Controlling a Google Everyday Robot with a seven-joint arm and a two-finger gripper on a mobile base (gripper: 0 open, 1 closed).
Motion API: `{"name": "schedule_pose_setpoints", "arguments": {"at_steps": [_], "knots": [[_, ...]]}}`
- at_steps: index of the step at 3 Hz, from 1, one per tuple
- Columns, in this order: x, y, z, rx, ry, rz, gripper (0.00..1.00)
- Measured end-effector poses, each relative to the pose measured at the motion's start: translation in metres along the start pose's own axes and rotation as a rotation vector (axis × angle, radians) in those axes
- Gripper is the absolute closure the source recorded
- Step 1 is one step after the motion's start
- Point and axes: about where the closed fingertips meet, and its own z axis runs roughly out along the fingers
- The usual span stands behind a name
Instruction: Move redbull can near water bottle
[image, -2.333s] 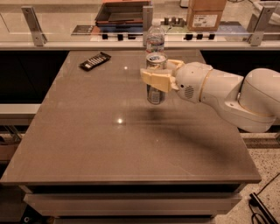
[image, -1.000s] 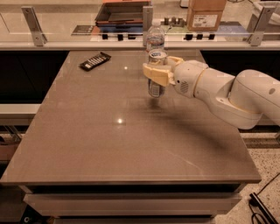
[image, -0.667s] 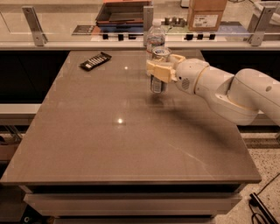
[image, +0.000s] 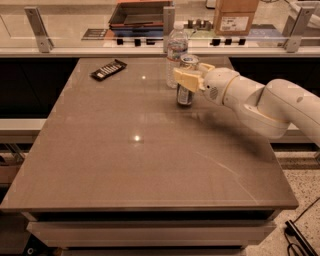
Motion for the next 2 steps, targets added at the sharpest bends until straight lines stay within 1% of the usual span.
{"name": "schedule_pose_setpoints", "arguments": {"at_steps": [1,2], "knots": [[0.0094,-0.0093,0.002,0.019,0.007,0.002,1.0],[0.0158,-0.0126,0.0037,0.032,0.01,0.0,1.0]]}}
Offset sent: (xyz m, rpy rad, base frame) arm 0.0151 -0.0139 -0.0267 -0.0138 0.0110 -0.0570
